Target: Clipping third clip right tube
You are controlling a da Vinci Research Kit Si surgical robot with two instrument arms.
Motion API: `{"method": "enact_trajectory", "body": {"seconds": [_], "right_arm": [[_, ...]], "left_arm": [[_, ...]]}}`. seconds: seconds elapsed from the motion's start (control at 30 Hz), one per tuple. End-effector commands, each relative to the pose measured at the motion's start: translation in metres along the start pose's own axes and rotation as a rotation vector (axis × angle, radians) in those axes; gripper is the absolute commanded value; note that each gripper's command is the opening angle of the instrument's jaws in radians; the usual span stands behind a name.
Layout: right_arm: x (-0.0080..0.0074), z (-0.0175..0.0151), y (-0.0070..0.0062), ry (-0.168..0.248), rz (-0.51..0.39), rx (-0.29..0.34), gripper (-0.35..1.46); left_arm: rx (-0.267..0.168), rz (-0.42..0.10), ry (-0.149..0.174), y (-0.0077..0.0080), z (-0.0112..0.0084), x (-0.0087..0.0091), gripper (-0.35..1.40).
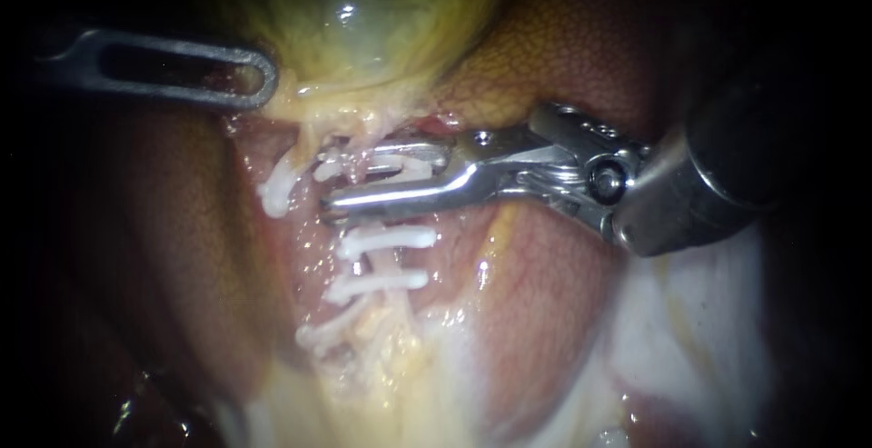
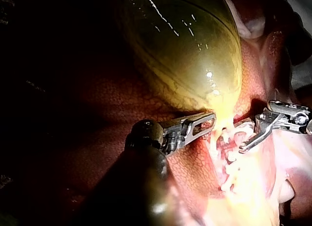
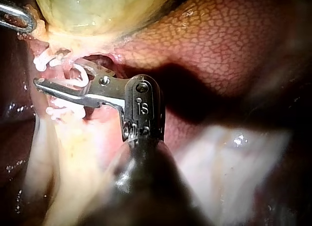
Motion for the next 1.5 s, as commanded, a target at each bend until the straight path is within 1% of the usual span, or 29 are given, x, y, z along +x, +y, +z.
{"method": "enact_trajectory", "body": {"seconds": [0.03, 0.1, 0.2, 0.3, 0.37, 0.5, 0.57, 0.67, 0.7, 0.8, 0.93, 1.07, 1.17, 1.27, 1.5], "right_arm": [[0.0003, 0.0, -0.0002, 0.01, 0.008, -0.026, 0.34], [0.0006, -0.0001, -0.0004, 0.03, 0.024, -0.055, 0.34], [0.0007, -0.0003, -0.0005, 0.053, 0.063, -0.097, 0.33], [0.0002, -0.0005, -0.0003, 0.057, 0.112, -0.117, 0.33], [-0.0003, -0.0005, 0.0, 0.052, 0.142, -0.118, 0.33], [-0.0022, -0.0001, 0.0006, 0.02, 0.187, -0.092, 0.32], [-0.0033, 0.0003, 0.0008, 0.008, 0.188, -0.077, 0.32], [-0.0039, 0.0008, 0.001, 0.003, 0.189, -0.069, 0.31], [-0.0038, 0.0009, 0.0009, 0.002, 0.191, -0.068, 0.31], [-0.0029, 0.0007, 0.0006, 0.005, 0.203, -0.074, 0.3], [-0.0014, 0.0001, 0.0001, 0.028, 0.183, -0.096, 0.28], [-0.0003, -0.0005, -0.0003, 0.037, 0.168, -0.108, 0.26], [0.0001, -0.0008, -0.0005, 0.041, 0.166, -0.113, 0.23], [0.0002, -0.0009, -0.0005, 0.041, 0.167, -0.114, 0.2], [0.0004, -0.0009, -0.0004, 0.058, 0.161, -0.132, 0.02]], "left_arm": [[0.001, 0.0, 0.0, 0.0, 0.0, 0.0, -0.35], [0.001, 0.0, 0.0, 0.0, 0.0, 0.0, -0.35], [0.001, 0.0, 0.0, 0.0, 0.0, 0.0, -0.35], [0.001, 0.0, 0.0, 0.0, 0.0, 0.0, -0.35], [0.001, 0.0, 0.0, 0.0, 0.0, 0.0, -0.35], [0.0, 0.0, 0.0, -0.0001, 0.0001, 0.0, -0.35], [0.0, 0.0, -0.001, -0.0001, 0.0001, 0.0, -0.35], [0.0, 0.0, -0.001, -0.0001, 0.0001, 0.0, -0.35], [0.0, 0.0, -0.001, -0.0001, 0.0001, 0.0, -0.35], [0.0, 0.0, -0.001, -0.0001, 0.0001, 0.0, -0.35], [0.0, 0.0, -0.001, -0.0001, 0.0001, 0.0, -0.35], [0.0, 0.0, -0.001, -0.0001, 0.0001, 0.0, -0.35], [0.0, 0.0, 0.0, 0.0, 0.0001, 0.0, -0.35], [0.0, 0.0, 0.0, 0.0, 0.0001, 0.0, -0.35], [0.0, 0.0, 0.0, 0.0, 0.0001, 0.0, -0.35]]}}
